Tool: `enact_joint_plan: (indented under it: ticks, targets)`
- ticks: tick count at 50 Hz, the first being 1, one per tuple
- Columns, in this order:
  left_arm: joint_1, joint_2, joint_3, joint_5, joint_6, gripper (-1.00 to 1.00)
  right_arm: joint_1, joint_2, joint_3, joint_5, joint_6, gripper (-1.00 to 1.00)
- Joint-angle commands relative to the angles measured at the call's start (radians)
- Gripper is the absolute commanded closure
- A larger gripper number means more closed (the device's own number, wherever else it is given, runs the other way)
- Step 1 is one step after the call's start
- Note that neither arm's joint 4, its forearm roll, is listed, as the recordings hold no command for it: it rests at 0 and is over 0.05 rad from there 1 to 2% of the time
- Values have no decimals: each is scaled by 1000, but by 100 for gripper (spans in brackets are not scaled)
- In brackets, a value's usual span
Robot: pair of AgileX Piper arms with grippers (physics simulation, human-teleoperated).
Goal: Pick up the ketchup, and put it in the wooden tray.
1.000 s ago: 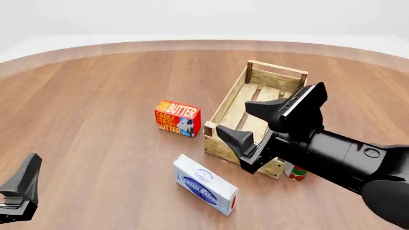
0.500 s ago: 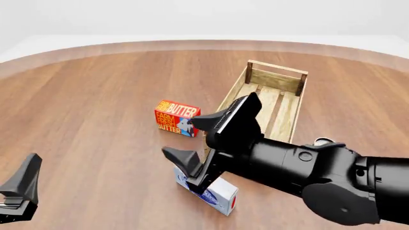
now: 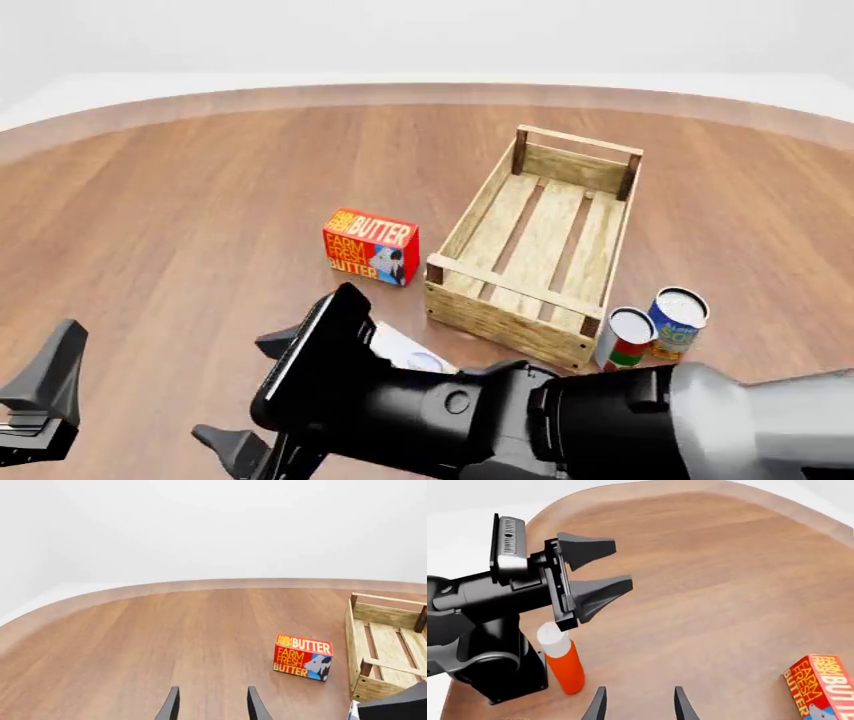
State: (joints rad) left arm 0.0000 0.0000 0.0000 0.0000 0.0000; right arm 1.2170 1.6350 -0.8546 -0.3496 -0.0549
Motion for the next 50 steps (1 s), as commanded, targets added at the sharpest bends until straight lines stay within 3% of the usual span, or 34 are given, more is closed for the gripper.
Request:
enact_joint_plan:
  ticks: [1, 50]
  targets:
    - [0, 0, 0, 0, 0, -100, 86, 113, -68, -15, -3, -100]
    - [0, 0, 0, 0, 0, -100, 207, 303, -255, 34, -18, -100]
